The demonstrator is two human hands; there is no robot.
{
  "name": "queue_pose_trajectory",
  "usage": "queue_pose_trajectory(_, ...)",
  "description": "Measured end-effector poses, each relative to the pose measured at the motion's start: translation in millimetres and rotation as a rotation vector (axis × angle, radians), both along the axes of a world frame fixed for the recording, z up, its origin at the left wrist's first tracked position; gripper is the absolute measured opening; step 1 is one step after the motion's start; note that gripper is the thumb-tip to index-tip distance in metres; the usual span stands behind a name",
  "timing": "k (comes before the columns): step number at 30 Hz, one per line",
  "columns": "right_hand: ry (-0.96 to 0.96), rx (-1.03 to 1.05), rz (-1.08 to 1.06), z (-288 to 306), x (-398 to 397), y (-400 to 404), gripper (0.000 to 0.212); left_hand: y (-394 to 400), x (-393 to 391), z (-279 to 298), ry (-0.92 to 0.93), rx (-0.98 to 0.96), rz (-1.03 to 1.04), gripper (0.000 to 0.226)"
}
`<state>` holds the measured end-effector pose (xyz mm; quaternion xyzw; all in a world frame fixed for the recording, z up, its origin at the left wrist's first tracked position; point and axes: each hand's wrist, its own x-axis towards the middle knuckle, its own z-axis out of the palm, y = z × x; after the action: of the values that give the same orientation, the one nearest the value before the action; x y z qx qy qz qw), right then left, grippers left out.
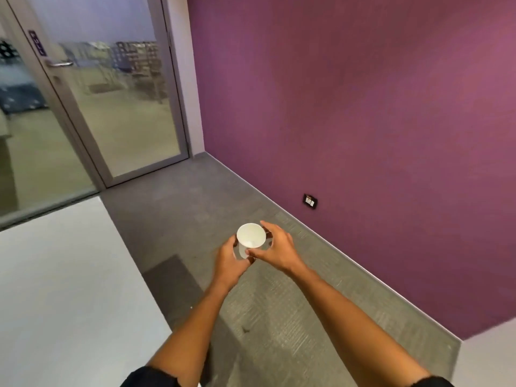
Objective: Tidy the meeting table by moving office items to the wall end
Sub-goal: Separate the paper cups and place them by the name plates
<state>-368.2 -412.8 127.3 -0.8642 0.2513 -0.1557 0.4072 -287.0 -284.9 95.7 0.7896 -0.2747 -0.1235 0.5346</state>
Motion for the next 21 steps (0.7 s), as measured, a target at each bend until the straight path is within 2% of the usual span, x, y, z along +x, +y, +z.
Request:
queue_pose_trajectory(8,-0.035,0.006,0.011,14,72,-111,0.072,-109,72,10,-0.034,0.064,0.013,0.058)
queue_pose_trajectory(17,-0.023,0.017,0.227,9,220,-219,0.074,-204,195,-3,-0.098,0.093,0.201,0.064)
queue_pose_trajectory(21,-0.046,0.031,0.329,16,292,-249,0.073,-212,245,-5,-0.138,0.278,0.248,0.084)
